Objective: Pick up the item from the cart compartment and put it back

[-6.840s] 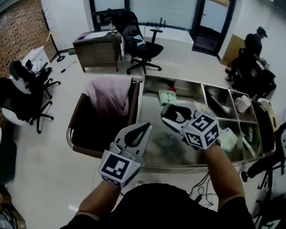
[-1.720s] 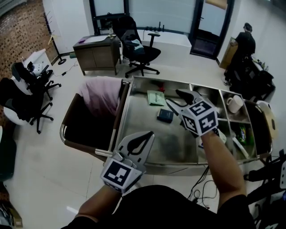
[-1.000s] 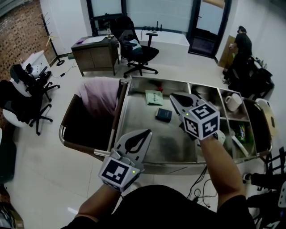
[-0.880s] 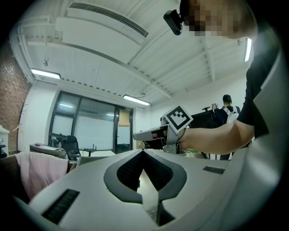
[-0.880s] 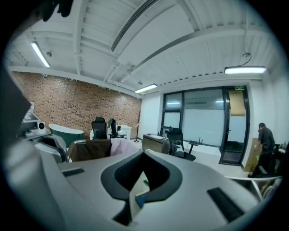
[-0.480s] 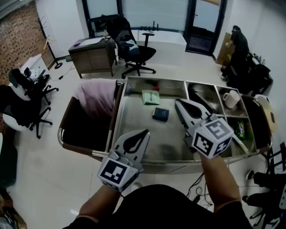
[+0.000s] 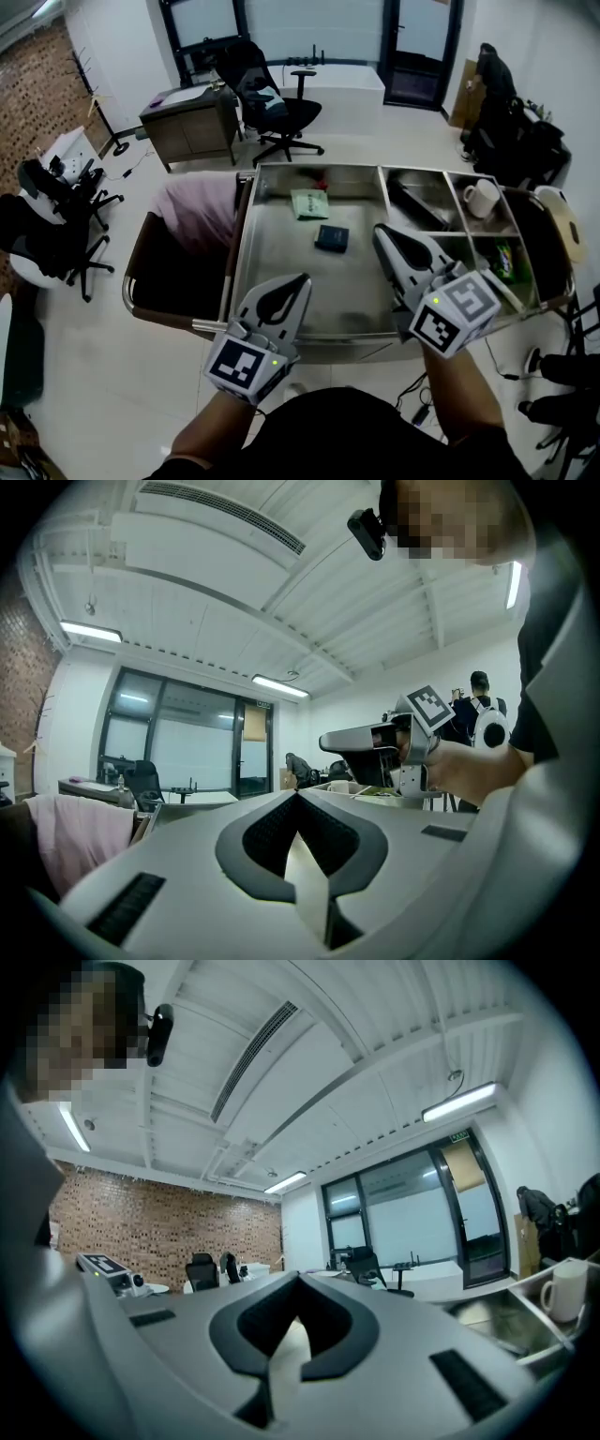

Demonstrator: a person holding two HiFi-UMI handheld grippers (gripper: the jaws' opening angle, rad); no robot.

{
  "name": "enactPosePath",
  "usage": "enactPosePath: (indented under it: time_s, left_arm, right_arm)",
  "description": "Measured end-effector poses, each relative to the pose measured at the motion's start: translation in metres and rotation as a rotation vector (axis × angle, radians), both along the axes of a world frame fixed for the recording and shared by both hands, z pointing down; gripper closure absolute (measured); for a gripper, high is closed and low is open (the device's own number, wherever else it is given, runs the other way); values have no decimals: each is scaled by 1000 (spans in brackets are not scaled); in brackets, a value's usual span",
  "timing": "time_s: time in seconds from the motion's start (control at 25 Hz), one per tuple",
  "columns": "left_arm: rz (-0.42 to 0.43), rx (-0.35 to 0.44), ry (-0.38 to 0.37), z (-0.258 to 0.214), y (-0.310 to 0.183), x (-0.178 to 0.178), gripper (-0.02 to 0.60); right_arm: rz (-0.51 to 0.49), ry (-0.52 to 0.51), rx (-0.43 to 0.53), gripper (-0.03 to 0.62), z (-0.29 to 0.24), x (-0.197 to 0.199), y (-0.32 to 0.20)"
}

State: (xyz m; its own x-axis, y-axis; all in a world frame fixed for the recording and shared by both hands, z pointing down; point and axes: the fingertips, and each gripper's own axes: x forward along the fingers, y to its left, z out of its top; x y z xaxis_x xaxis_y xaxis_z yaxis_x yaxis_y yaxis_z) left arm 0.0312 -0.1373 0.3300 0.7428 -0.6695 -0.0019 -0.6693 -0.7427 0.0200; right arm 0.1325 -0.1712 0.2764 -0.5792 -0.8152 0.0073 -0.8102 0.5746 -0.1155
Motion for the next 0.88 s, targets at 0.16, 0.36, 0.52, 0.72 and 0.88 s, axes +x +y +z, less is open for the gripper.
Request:
enactPosePath:
  time_s: [0.16, 0.36, 0.52, 0.72, 0.88]
  left_arm:
    - [8, 4, 1, -2, 2, 1, 581]
    - [9, 5, 3, -1, 3, 3, 581]
    - [14, 3, 1, 0, 4, 4, 581]
    - [13, -2, -2, 2, 3, 3, 581]
    - [18, -2, -7, 1, 5, 4, 581]
  right_arm:
    - [-4, -24, -4, 582, 6, 1, 19]
    - [0, -37, -46, 582, 29, 4, 37]
    - [14, -21, -63, 582, 43, 8, 50]
    - [22, 3, -88, 582, 60, 9, 62]
    - [29, 21, -87, 582, 63, 8, 65]
